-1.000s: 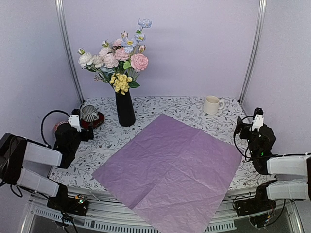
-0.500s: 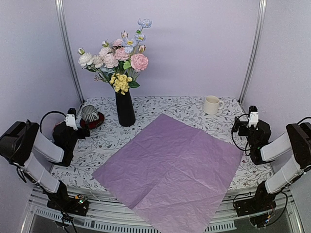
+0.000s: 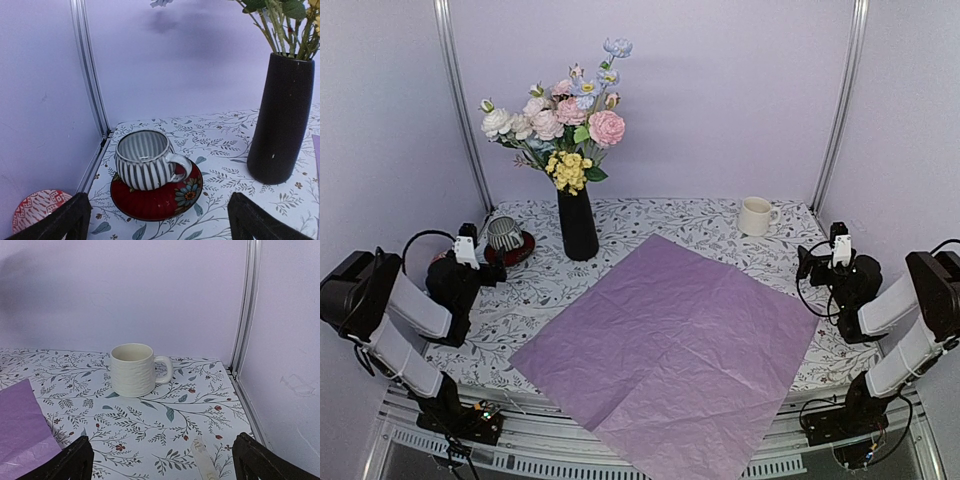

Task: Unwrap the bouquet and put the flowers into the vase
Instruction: Reset both arms

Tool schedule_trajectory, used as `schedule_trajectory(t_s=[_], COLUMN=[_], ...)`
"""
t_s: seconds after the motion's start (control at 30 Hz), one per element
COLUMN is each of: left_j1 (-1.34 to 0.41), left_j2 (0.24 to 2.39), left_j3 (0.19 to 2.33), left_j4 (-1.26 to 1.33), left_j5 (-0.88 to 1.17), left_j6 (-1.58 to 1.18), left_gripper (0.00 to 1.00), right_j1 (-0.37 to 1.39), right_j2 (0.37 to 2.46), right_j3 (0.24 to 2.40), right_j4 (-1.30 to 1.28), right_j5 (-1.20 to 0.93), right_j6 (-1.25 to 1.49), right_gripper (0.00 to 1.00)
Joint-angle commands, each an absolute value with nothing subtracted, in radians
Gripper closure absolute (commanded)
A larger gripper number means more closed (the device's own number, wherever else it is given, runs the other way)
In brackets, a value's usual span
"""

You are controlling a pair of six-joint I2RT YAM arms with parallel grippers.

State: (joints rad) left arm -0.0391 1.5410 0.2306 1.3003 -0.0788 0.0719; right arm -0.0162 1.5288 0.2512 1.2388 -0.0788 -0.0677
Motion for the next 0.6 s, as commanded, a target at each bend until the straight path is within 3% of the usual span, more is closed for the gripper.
schedule_trajectory(t_s=[0.0,0.57], left_j1=[-0.044,-0.048], left_j2=[1.546,1.548], left_j3=[0.218,0.218], left_j4=[1.347,1.345], left_j5=[-0.072,-0.077], left_j6=[0.080,0.082], left_gripper=[0.02,0.02], right_j1=[-0.022,-0.020], right_j2=[1.536,1.536], right_j3=[0.240,0.241], right_j4=[1.295,1.290], right_j5=[-0.105,-0.090], right_j6=[-0.064,-0.060], right_gripper=[0.01,0.01])
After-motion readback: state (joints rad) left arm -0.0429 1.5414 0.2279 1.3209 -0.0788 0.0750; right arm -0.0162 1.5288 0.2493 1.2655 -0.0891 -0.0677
